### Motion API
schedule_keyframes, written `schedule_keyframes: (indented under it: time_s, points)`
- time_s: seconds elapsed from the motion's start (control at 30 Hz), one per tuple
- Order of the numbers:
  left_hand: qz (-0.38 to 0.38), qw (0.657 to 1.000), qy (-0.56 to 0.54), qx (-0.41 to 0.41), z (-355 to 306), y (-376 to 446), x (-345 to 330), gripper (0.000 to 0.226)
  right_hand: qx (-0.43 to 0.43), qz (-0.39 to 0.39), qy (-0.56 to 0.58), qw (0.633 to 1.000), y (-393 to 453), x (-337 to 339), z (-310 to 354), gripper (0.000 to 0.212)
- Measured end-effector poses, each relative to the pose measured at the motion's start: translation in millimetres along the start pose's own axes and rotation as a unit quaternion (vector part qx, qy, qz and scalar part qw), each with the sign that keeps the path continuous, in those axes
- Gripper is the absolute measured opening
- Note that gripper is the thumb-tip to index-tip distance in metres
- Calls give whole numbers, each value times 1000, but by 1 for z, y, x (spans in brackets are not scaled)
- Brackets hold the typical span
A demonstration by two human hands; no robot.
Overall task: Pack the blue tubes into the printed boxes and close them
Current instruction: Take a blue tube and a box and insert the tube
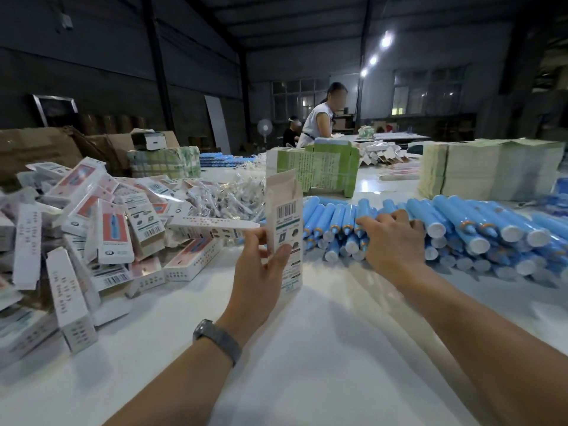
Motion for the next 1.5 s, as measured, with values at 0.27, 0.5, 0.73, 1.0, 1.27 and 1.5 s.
schedule_keyframes:
  time_s: [0.27, 0.5, 0.73, 1.0, 1.27, 1.5]
  points:
    - [10, 1000, -9, 21, -7, 0, 0, 17, -13, -127, 164, 978, -2, 27, -9, 17]
    - [19, 997, -58, 44, -4, -1, -2, 17, -87, -245, 449, 855, 7, 81, -28, 25]
    - [29, 997, -62, 30, -2, 0, -1, 23, -20, -347, 621, 702, -12, 168, -29, 31]
    - [58, 998, -36, -12, -9, -5, -7, 27, 77, -335, 587, 733, -23, 191, 0, 34]
    - [62, 996, 35, -55, -22, -13, -10, 19, 76, -286, 555, 777, -17, 185, 9, 37]
    - [55, 996, 48, -47, -23, -14, -8, 18, 124, -247, 479, 833, -32, 168, 45, 35]
Point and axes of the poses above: each hand's wrist, its own y-axis towards the middle knuckle, its own x-axis out of the back of the hand, z = x × y, the point moved 8 cm from there along y, towards the middle knuckle, and after that the axes turned 7 degrees about -y, right-handed, at the moved point
